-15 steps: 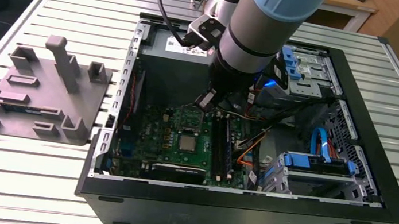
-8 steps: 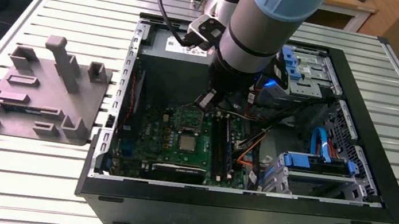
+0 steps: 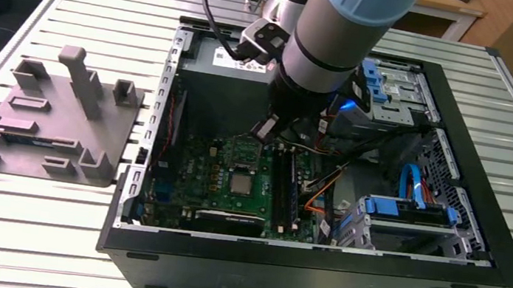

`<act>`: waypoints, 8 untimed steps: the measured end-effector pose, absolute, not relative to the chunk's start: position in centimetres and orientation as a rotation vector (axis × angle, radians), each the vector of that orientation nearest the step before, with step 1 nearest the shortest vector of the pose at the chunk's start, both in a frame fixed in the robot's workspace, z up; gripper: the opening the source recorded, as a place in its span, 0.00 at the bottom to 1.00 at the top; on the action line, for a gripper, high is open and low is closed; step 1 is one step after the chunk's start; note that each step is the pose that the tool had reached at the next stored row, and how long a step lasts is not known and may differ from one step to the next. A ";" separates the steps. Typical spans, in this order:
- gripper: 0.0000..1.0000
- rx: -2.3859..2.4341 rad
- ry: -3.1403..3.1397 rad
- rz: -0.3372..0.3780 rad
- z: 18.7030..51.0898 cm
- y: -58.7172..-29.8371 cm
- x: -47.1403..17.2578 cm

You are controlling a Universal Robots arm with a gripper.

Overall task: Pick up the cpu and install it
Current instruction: 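Close the cpu cover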

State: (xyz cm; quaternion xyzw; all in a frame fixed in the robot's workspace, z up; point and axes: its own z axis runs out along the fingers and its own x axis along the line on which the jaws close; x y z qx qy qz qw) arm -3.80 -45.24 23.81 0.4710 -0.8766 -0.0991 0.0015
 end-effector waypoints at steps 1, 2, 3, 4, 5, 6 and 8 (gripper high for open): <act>0.11 1.480 -2.750 -0.311 23.9 -45.2 -3.8; 0.11 1.481 -2.749 -0.311 23.9 -45.2 -3.8; 0.11 1.482 -2.749 -0.311 24.0 -45.2 -3.8; 0.11 1.483 -2.748 -0.311 24.1 -45.2 -3.8; 0.11 1.485 -2.747 -0.311 24.1 -45.2 -3.8; 0.11 1.486 -2.747 -0.311 24.2 -45.2 -3.8; 0.11 1.489 -2.745 -0.311 24.2 -45.2 -3.8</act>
